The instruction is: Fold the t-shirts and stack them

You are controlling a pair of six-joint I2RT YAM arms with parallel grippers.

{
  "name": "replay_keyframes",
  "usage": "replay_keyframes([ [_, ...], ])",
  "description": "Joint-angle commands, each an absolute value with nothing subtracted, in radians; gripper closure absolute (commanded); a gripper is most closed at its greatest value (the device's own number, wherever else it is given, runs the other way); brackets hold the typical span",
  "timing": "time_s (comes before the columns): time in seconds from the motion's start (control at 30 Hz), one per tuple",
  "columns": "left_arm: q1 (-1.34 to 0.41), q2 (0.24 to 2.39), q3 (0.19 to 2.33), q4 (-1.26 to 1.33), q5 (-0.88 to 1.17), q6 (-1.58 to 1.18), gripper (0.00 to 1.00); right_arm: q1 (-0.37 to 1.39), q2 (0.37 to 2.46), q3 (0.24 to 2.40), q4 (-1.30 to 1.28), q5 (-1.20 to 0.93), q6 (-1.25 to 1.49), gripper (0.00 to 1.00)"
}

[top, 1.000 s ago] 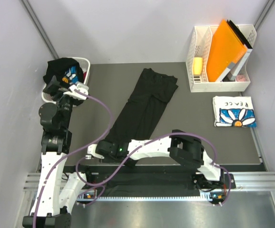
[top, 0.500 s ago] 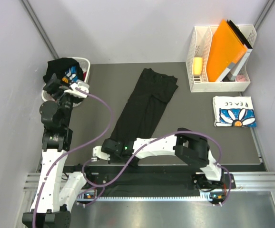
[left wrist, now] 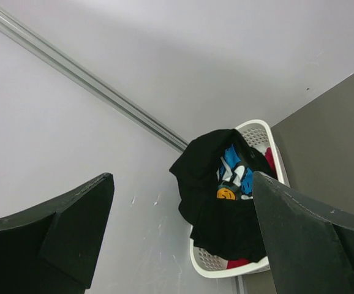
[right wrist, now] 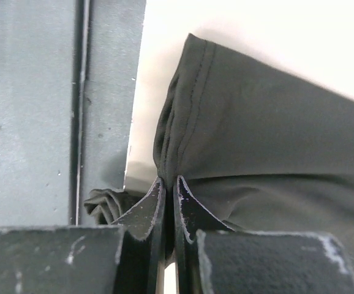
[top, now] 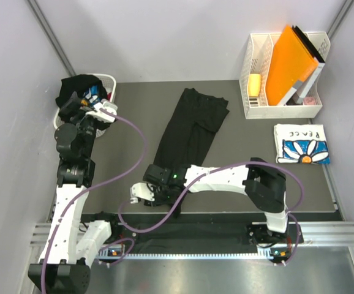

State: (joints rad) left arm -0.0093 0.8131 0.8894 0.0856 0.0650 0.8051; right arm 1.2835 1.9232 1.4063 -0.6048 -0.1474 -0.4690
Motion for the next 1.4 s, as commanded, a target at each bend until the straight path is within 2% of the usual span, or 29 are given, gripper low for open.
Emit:
replay_keyframes([
  [0.0,-0.008,0.830,0.942,0.166,0.092,0.773,0.02,1.275,1.887,1.454,-0.614,-0.212,-0.508,1.00],
  [0.23,-0.006,0.839,0.933,0.186,0.133,0.765,0.02,1.210,1.933,1.563,-0.598,-0.146,-0.564,1.00],
  [0.83,-0.006,0.833,0.916,0.187,0.149,0.747,0.02,1.048,1.925,1.569,-0.595,-0.022,-0.727,1.00],
  [1.37,-0.006,0.853,0.911,0.201,0.141,0.723,0.03,0.904,1.960,1.678,-0.632,-0.032,-0.861,1.00],
])
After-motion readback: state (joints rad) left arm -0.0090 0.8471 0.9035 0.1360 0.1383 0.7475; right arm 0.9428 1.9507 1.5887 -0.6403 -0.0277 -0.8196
